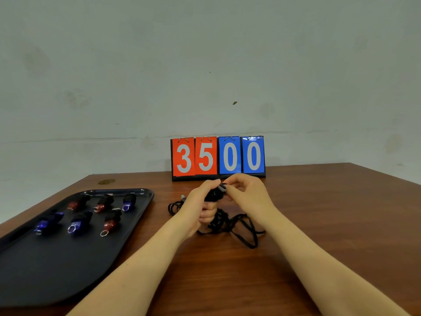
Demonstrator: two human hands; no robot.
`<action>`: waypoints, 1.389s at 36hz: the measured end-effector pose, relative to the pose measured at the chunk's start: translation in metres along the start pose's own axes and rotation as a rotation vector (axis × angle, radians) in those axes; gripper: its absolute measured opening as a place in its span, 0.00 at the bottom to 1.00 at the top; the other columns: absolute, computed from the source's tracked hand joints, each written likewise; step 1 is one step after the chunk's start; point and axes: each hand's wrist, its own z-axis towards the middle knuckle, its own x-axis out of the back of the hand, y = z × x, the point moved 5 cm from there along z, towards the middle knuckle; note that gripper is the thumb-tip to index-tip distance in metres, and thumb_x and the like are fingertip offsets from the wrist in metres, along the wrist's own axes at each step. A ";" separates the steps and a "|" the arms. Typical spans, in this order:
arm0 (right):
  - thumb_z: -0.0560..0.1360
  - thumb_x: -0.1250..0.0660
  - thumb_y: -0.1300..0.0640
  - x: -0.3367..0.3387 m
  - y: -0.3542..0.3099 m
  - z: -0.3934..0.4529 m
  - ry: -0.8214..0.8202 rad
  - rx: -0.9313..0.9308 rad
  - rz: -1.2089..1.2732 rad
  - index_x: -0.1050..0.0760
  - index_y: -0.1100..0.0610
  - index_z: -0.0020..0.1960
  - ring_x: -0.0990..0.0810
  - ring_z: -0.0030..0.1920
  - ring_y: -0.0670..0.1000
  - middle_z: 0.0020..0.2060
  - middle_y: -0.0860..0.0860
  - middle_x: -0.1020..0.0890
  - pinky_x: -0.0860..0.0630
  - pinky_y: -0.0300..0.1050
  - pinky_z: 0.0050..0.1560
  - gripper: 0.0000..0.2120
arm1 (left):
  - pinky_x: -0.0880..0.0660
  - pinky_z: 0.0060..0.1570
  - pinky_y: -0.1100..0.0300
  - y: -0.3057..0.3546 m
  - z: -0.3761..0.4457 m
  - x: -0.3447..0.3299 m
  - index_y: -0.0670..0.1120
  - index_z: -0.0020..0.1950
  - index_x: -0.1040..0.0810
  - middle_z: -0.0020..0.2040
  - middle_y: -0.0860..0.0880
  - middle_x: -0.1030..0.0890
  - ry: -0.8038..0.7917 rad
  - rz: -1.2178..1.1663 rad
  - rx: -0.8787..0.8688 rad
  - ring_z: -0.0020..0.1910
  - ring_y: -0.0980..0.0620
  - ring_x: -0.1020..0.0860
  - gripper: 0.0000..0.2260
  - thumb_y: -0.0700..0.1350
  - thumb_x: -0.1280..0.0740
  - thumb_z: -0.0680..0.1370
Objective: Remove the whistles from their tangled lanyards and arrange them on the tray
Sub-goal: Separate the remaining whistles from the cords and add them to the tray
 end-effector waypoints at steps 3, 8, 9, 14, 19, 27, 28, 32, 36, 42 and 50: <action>0.77 0.34 0.59 0.000 -0.001 -0.001 0.052 0.089 -0.126 0.24 0.51 0.48 0.22 0.43 0.43 0.40 0.44 0.21 0.24 0.35 0.46 0.04 | 0.46 0.18 0.67 -0.001 0.001 -0.002 0.42 0.49 0.24 0.24 0.53 0.40 -0.028 -0.049 0.000 0.18 0.58 0.43 0.14 0.53 0.38 0.78; 0.76 0.34 0.58 0.002 0.003 0.001 0.066 0.053 -0.055 0.24 0.50 0.46 0.21 0.44 0.47 0.40 0.46 0.20 0.22 0.40 0.49 0.04 | 0.47 0.19 0.66 -0.004 -0.002 -0.007 0.44 0.52 0.25 0.25 0.53 0.40 -0.105 -0.148 0.018 0.19 0.58 0.43 0.14 0.52 0.33 0.73; 0.77 0.34 0.58 0.000 0.002 -0.001 0.043 0.055 -0.020 0.24 0.49 0.45 0.20 0.45 0.47 0.41 0.46 0.20 0.22 0.41 0.49 0.05 | 0.47 0.19 0.66 -0.004 -0.001 -0.006 0.44 0.53 0.26 0.24 0.53 0.40 -0.094 -0.165 0.014 0.19 0.58 0.43 0.14 0.52 0.34 0.74; 0.77 0.35 0.60 -0.007 0.000 -0.003 -0.006 0.058 0.002 0.23 0.53 0.46 0.21 0.45 0.49 0.41 0.48 0.19 0.22 0.43 0.50 0.04 | 0.44 0.20 0.66 -0.004 0.006 0.002 0.42 0.54 0.26 0.26 0.51 0.34 0.032 -0.033 -0.019 0.20 0.57 0.40 0.16 0.54 0.39 0.80; 0.77 0.34 0.58 -0.013 0.004 -0.001 -0.039 0.002 0.009 0.22 0.54 0.47 0.20 0.44 0.49 0.42 0.50 0.18 0.21 0.40 0.47 0.02 | 0.41 0.18 0.68 -0.007 0.008 0.004 0.44 0.51 0.25 0.31 0.50 0.28 0.132 -0.005 -0.011 0.22 0.57 0.37 0.13 0.53 0.42 0.82; 0.78 0.38 0.63 -0.028 0.010 -0.005 -0.210 -0.480 1.103 0.26 0.66 0.53 0.24 0.38 0.52 0.37 0.57 0.23 0.23 0.39 0.36 0.07 | 0.45 0.21 0.67 -0.003 0.005 -0.002 0.42 0.53 0.25 0.30 0.50 0.30 0.089 -0.272 -0.100 0.23 0.57 0.41 0.14 0.52 0.40 0.81; 0.77 0.38 0.63 -0.029 0.010 -0.006 -0.200 -0.526 1.186 0.26 0.65 0.51 0.24 0.37 0.52 0.37 0.57 0.25 0.24 0.39 0.36 0.06 | 0.45 0.20 0.67 -0.004 0.004 -0.003 0.41 0.50 0.25 0.30 0.50 0.32 0.082 -0.310 -0.080 0.22 0.58 0.41 0.14 0.52 0.40 0.81; 0.74 0.40 0.61 -0.031 0.008 -0.006 -0.218 -0.549 1.276 0.29 0.63 0.48 0.27 0.37 0.52 0.35 0.55 0.28 0.27 0.40 0.39 0.05 | 0.46 0.18 0.68 -0.004 0.004 -0.004 0.43 0.37 0.18 0.29 0.49 0.34 0.071 -0.365 -0.063 0.20 0.58 0.42 0.20 0.51 0.40 0.81; 0.76 0.42 0.62 -0.032 0.006 -0.008 -0.247 -0.536 1.222 0.31 0.63 0.52 0.24 0.32 0.50 0.33 0.55 0.30 0.25 0.38 0.33 0.06 | 0.45 0.17 0.68 -0.007 0.003 -0.002 0.41 0.47 0.21 0.30 0.48 0.34 0.072 -0.432 -0.008 0.19 0.58 0.41 0.15 0.51 0.39 0.81; 0.78 0.40 0.64 -0.026 0.004 -0.003 -0.175 -0.345 1.001 0.30 0.61 0.46 0.21 0.31 0.49 0.33 0.55 0.27 0.22 0.39 0.35 0.03 | 0.46 0.17 0.67 -0.006 0.001 -0.011 0.39 0.51 0.24 0.28 0.50 0.36 0.027 -0.532 0.056 0.18 0.58 0.42 0.16 0.53 0.40 0.81; 0.79 0.37 0.60 -0.021 0.004 -0.003 -0.161 -0.336 1.076 0.29 0.58 0.43 0.32 0.27 0.43 0.30 0.50 0.28 0.28 0.36 0.37 0.06 | 0.46 0.17 0.67 -0.005 0.000 -0.016 0.36 0.43 0.20 0.26 0.51 0.36 -0.014 -0.621 0.133 0.18 0.58 0.41 0.23 0.56 0.40 0.81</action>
